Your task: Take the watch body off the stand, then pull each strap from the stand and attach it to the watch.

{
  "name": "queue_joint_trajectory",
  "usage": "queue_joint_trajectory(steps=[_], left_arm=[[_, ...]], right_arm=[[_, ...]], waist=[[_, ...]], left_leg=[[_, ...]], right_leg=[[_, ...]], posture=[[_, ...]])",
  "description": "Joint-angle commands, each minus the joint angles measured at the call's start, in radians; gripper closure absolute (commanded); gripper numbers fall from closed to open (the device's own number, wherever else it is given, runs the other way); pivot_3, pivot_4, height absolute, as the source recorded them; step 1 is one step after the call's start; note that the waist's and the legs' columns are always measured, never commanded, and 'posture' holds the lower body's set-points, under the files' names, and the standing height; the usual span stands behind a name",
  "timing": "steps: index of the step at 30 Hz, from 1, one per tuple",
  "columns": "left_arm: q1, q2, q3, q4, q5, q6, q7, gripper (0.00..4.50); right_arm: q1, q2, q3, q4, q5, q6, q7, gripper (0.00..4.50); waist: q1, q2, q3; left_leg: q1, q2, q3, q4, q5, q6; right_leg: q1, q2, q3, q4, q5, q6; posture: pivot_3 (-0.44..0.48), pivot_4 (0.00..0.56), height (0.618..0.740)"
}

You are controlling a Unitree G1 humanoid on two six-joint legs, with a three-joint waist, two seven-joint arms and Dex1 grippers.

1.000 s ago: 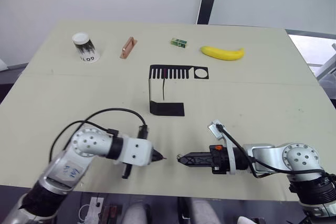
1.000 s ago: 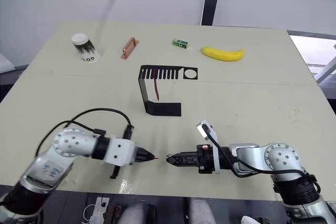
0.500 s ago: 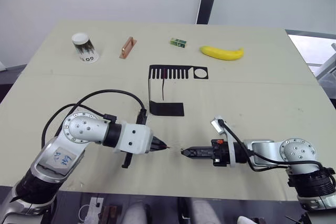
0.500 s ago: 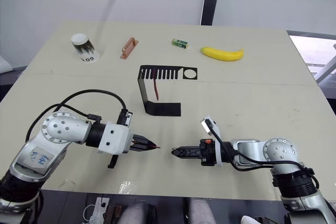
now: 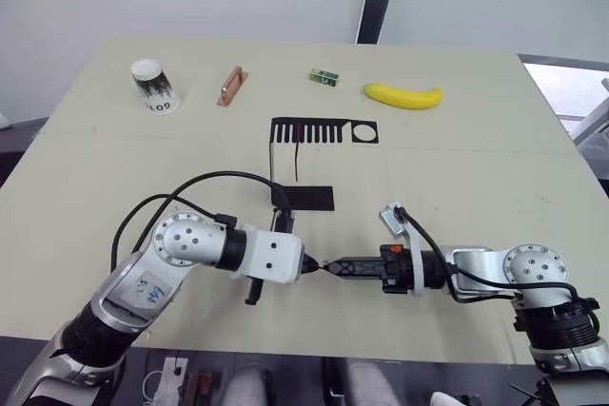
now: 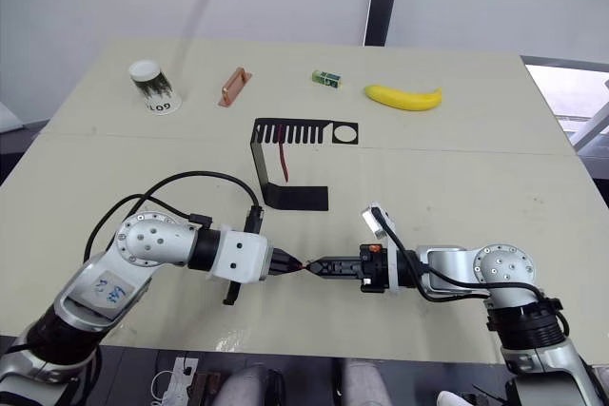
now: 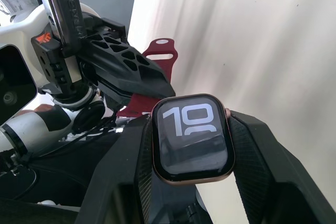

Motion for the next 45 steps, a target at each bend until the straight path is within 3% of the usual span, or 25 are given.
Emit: queue_joint_trajectory(steps=[1,10,22,45], left_arm=[[-0.014,-0.001,0.014,0.000,0.002,-0.018,0.007,4.50],[-0.001,0.017,0.076,-0.028,-0.058,-0.012,-0.013,4.50],[0.006,-0.008,0.040,-0.058,-0.068,0.019,0.004,4.50],[0.031,0.041,0.071,-0.066,-0.090,0.010,-0.012,4.50]], right_arm=[[-0.004,0.002,-0.009,-0.024,0.040,0.003,-0.012,2.92],[-0.006,0.000,-0.007,-0.016,0.032,0.009,-0.012,2.92],[-0.010,0.006,-0.004,-0.014,0.032,0.010,-0.017,2.92],[-0.003,0.010,-0.007,-0.017,0.029,0.005,-0.024,2.92]], waist=[[0.000,0.000,0.000],[0.000,0.000,0.000],[0.000,0.000,0.000],[-0.001,0.000,0.000]], left_leg=[[0.000,0.000,0.000,0.000,0.000,0.000],[0.000,0.000,0.000,0.000,0.000,0.000],[0.000,0.000,0.000,0.000,0.000,0.000],[0.000,0.000,0.000,0.000,0.000,0.000]], right_leg=[[0.000,0.000,0.000,0.000,0.000,0.000],[0.000,0.000,0.000,0.000,0.000,0.000],[0.000,0.000,0.000,0.000,0.000,0.000],[0.000,0.000,0.000,0.000,0.000,0.000]], posture=[[0.000,0.150,0.739],[0.000,0.150,0.739],[0.000,0.150,0.739],[0.000,0.150,0.739]])
